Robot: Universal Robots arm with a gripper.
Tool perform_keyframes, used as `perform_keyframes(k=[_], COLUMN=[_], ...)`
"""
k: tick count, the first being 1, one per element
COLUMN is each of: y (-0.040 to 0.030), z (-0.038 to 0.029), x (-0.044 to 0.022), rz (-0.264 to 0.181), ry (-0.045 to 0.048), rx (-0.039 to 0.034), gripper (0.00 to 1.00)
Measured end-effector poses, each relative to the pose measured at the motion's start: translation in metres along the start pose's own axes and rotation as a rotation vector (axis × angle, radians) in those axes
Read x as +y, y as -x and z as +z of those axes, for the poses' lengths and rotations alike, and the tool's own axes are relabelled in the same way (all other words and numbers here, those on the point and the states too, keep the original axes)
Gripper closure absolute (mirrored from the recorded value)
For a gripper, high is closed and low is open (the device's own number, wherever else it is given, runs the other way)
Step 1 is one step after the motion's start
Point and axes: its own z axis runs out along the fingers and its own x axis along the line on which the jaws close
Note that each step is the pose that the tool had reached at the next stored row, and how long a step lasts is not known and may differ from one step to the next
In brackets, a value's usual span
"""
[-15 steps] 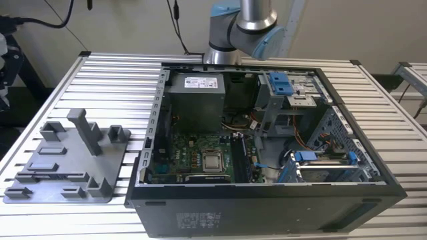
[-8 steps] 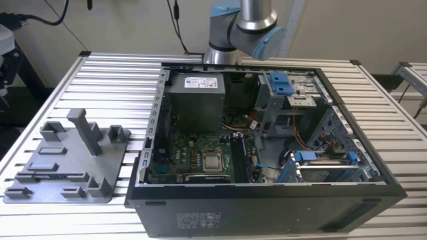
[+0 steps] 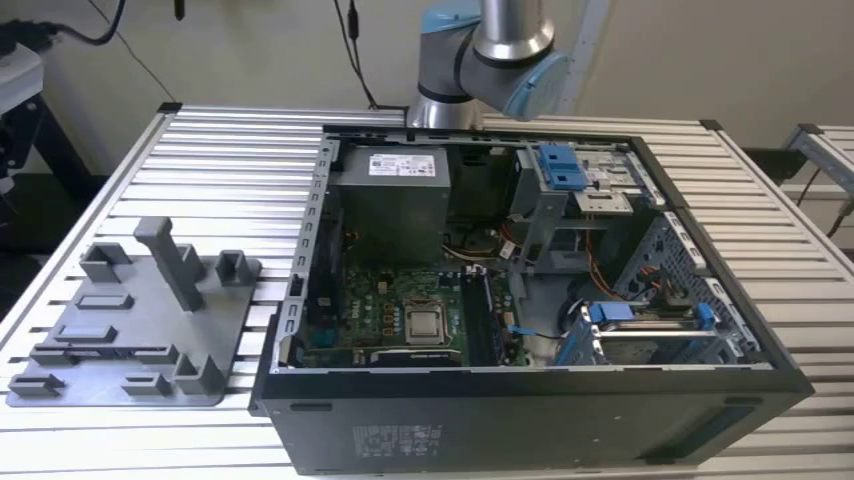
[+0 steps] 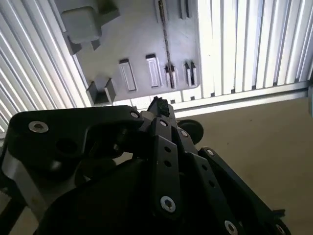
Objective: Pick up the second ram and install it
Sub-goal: 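Pick up the second ram and move it above second insertion slot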
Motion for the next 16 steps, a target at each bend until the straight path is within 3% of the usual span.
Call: perform_keyframes(k=[16], y=[0.0], z=[0.002], x=[-0.0001], rz=[-0.291], ry=[-0.0037], rx=[0.0184], gripper=[0.89])
